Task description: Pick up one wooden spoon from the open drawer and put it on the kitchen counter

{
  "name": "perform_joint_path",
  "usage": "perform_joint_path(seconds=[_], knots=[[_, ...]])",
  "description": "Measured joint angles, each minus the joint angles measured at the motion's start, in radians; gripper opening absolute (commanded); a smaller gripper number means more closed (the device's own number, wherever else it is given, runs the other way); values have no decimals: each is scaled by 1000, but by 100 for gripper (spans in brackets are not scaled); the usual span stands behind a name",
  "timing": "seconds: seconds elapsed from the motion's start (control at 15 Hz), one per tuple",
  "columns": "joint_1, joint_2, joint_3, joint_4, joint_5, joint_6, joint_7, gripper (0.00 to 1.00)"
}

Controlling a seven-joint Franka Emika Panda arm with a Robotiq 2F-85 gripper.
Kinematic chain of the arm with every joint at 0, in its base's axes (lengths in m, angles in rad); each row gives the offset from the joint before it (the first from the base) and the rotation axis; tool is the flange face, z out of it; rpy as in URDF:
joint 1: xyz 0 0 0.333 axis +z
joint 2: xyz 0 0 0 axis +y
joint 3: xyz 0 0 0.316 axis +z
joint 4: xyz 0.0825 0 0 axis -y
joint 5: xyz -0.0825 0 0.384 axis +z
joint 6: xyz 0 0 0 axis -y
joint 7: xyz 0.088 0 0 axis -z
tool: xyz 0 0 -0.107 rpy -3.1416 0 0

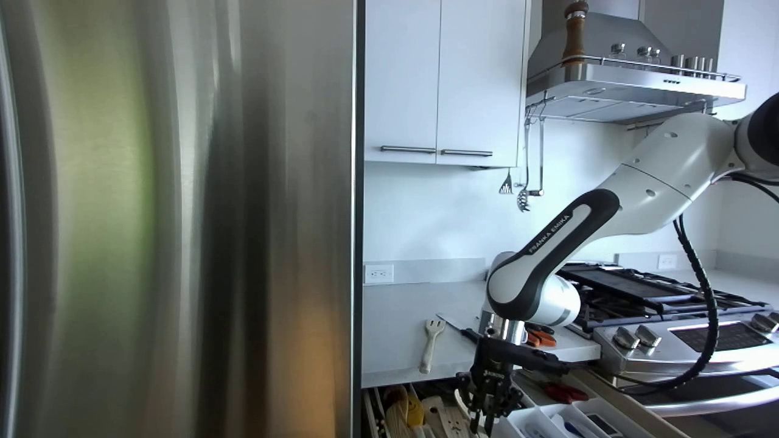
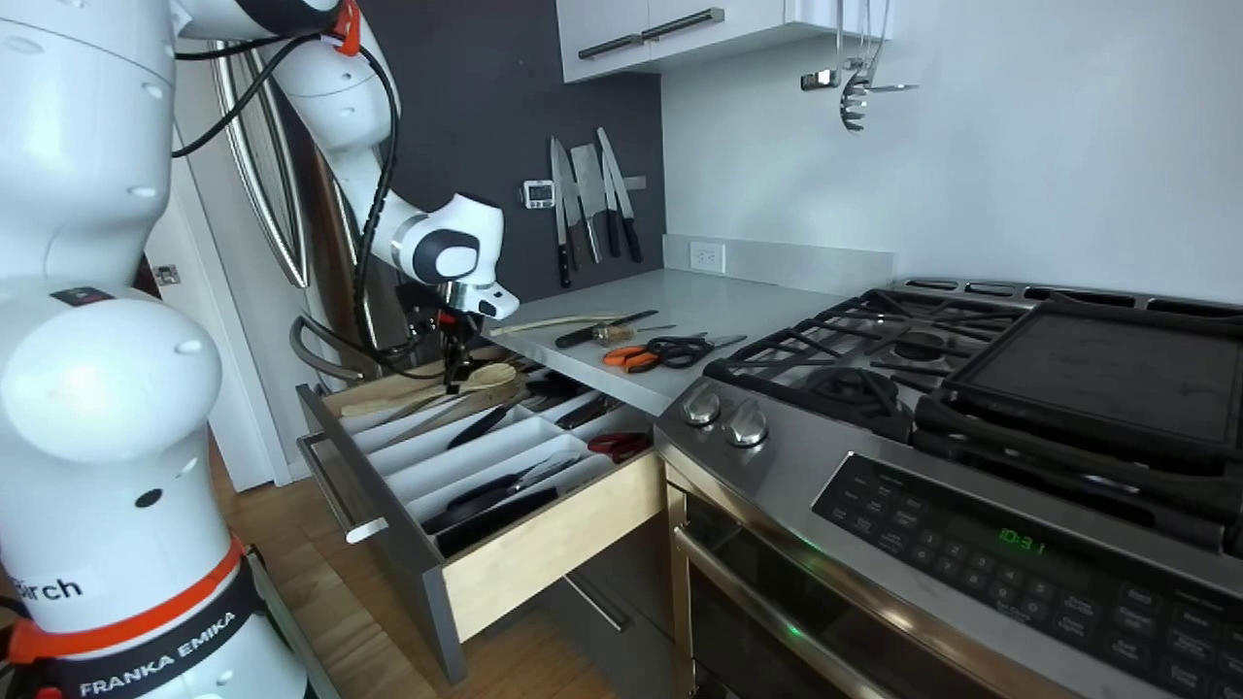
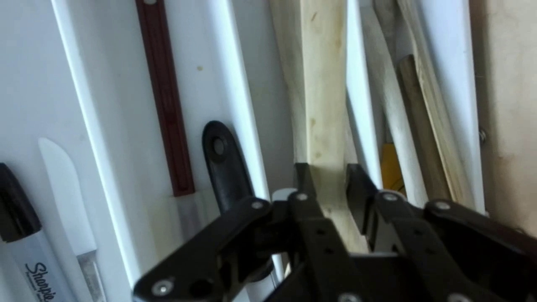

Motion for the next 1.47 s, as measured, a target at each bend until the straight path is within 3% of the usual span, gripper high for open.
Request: perform_joint_path(seconds=[0.47,1.0,1.13,1.47], knots=[[-46,-77,23,19,204,-146,-154,6],[-48,-256,8,21,252,-298,-176,6],[-48,-283,-2,24,252,-305,-158,6],[-61,-277,-44,112,201,-305,50,6]])
